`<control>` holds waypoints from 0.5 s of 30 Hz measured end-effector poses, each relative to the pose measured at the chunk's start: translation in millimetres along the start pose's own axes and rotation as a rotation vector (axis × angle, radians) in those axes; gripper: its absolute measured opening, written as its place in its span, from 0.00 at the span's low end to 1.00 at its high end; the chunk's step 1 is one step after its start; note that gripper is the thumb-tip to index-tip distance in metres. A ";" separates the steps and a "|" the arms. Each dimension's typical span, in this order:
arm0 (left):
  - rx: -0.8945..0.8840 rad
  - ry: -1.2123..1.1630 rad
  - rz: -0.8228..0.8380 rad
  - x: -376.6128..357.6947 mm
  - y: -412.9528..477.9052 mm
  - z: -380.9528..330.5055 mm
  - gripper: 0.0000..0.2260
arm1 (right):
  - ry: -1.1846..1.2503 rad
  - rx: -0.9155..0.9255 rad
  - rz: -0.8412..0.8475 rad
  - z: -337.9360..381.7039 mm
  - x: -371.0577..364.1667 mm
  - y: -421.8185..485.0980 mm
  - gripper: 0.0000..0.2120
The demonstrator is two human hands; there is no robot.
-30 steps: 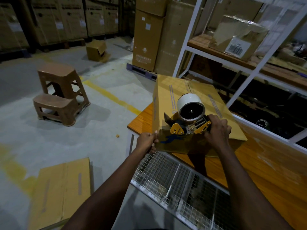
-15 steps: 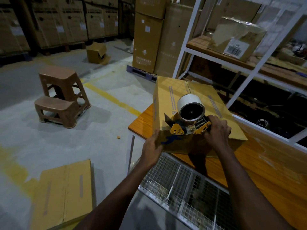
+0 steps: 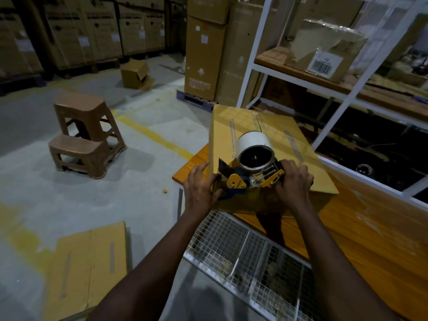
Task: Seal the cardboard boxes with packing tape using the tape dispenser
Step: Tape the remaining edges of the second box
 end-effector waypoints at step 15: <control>0.061 0.174 -0.055 6.0 -2.2 -9.1 0.17 | 0.031 0.004 0.000 -74.8 6.4 1.0 0.23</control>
Point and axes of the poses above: each hand's wrist, its own y-axis towards the middle knuckle, its own x-axis out of the back of the hand, z = x × y, the point moved 3 cm from there along y, towards the middle knuckle, and after that the axes turned 1 degree about -x, right-handed, at the moved point
